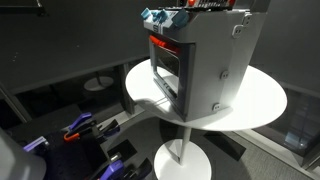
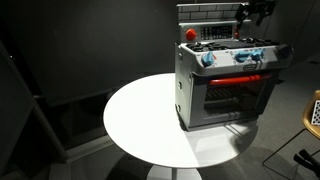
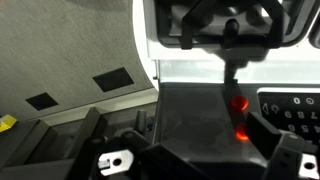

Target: Push the top right button on the toy stove

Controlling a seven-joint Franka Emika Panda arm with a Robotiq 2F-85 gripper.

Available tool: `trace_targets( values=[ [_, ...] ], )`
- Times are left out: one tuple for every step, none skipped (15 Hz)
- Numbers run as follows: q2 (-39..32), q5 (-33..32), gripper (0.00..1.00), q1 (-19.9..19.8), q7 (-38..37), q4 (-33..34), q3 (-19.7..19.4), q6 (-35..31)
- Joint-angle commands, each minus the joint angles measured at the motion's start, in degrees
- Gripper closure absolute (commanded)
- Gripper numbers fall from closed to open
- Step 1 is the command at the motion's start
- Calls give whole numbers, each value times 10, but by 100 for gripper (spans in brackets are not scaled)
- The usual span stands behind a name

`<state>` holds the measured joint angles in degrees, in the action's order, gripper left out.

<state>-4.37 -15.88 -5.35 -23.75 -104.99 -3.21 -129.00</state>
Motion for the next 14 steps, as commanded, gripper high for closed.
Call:
trace_targets(
  values=[
    [-20, 3, 0, 7, -6, 32, -11, 9],
    [-22, 4, 0, 7, -6, 34, -12, 10],
    [-23, 4, 0, 7, -6, 36, -12, 10],
    [-22, 6, 0, 7, -6, 36, -13, 12],
    [-20, 6, 0, 8, -5, 35, -13, 13],
    [-14, 6, 0, 8, -6, 33, -12, 18],
    [-11, 6, 0, 9, -7, 32, -12, 23],
    [-7, 9, 0, 9, -5, 30, -12, 28],
    [0, 11, 0, 9, -4, 27, -11, 39],
    [5, 15, 0, 10, -1, 26, -10, 48],
    [13, 16, 0, 10, -2, 22, -10, 61],
    [20, 23, 0, 10, 1, 20, -9, 76],
    [28, 27, 0, 10, 3, 17, -8, 94],
    [35, 33, 0, 11, 5, 15, -7, 113]
  ],
)
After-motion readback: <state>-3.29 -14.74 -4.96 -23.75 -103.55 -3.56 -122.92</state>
